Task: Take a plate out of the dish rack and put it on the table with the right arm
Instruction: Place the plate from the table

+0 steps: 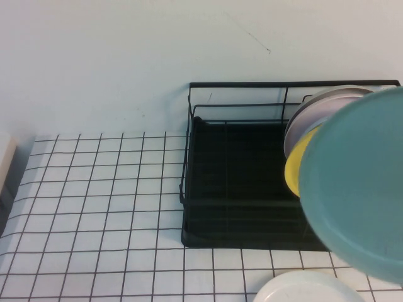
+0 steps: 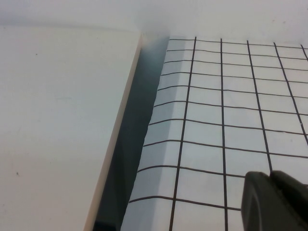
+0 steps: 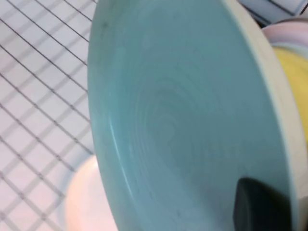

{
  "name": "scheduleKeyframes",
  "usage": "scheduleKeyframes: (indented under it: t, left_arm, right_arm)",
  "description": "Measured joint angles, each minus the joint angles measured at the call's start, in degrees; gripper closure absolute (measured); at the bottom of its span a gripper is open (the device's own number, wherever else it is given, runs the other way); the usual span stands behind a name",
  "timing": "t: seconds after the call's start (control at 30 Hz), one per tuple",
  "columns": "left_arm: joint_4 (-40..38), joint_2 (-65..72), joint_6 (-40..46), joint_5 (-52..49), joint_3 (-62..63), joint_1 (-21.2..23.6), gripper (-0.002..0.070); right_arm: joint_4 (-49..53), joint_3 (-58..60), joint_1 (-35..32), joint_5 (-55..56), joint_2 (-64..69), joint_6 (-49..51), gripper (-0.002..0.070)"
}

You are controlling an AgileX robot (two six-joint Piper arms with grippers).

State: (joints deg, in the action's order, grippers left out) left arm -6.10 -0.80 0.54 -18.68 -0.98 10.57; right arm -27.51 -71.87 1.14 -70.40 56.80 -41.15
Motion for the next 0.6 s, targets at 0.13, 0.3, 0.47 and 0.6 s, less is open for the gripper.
scheduleKeyframes:
  t: [0.13,0.3,0.47,0.6]
  left_arm:
    - [0.0,0.0,0.0,0.0,0.0,0.0,0.0678]
    - [0.0,0.0,0.0,0.0,0.0,0.0,0.0678]
    - [0.0,0.0,0.0,0.0,0.0,0.0,0.0678]
    - [0.0,0.0,0.0,0.0,0.0,0.0,0.0678]
  right_arm:
    - [-5.1,10.3,0.0,-0.7,-6.1,4.5,0.0577]
    - [-10.2,29.2,0.0,4.6,-7.1,3.0,0.0577]
    - [-14.9,43.6,0.0,18.5,-2.8,-0.9,0.0578]
    - [-20.7,46.5,0.0,23.6,2.6,-8.4,0.0578]
